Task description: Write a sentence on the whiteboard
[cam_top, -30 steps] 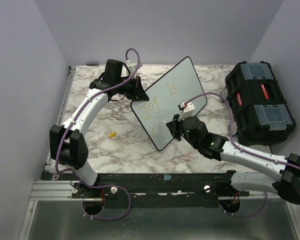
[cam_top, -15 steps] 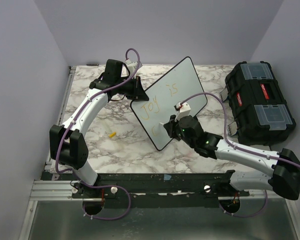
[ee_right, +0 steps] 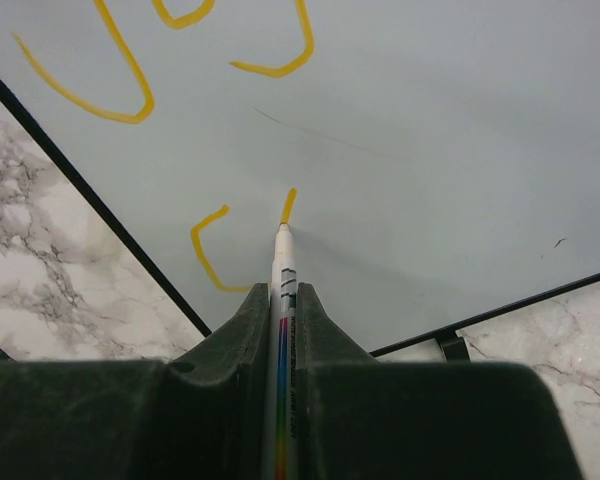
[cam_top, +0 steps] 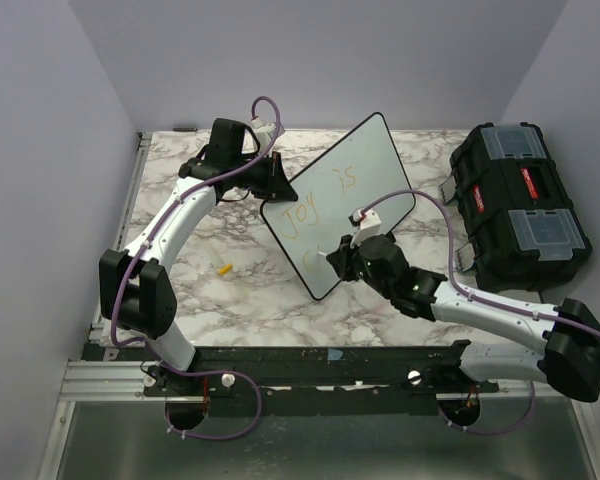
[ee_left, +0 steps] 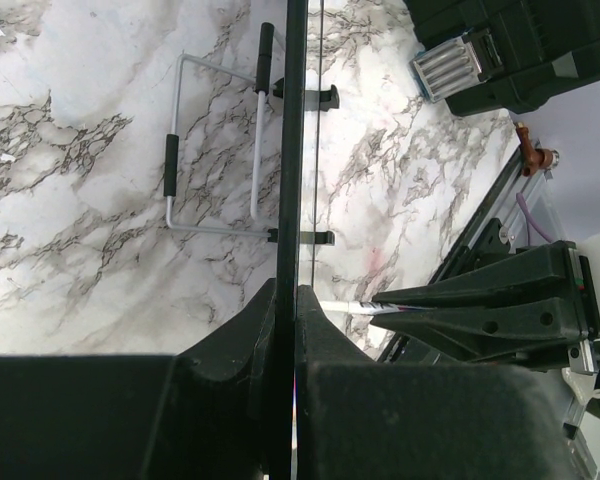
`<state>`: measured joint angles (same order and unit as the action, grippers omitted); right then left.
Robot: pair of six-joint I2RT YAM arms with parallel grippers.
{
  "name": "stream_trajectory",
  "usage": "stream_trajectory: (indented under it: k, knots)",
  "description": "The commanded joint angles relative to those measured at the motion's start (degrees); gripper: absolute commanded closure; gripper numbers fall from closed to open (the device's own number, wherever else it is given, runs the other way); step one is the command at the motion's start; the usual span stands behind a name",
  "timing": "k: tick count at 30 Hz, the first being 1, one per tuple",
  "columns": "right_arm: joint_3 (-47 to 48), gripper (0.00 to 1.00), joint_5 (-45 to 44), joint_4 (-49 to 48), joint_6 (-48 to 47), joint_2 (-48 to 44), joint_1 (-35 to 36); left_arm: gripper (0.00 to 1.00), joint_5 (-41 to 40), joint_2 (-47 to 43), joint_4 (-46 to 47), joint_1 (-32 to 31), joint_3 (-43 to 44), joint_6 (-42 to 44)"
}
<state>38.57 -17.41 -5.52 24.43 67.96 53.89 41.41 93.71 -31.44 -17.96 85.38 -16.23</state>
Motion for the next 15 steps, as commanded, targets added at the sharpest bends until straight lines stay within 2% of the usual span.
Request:
stream_trajectory:
  k: [1, 15]
  knots:
    - [-1.93, 0.99, 3.42, 0.99, 1.25, -0.2, -0.03, 1.0, -1.07, -0.64, 4.55, 0.47, 0.66, 1.07]
    - [-2.92, 0.99, -1.39, 4.33, 3.17, 0.15, -0.02, 1.0, -1.03, -0.73, 4.57, 0.47, 0.56, 1.02]
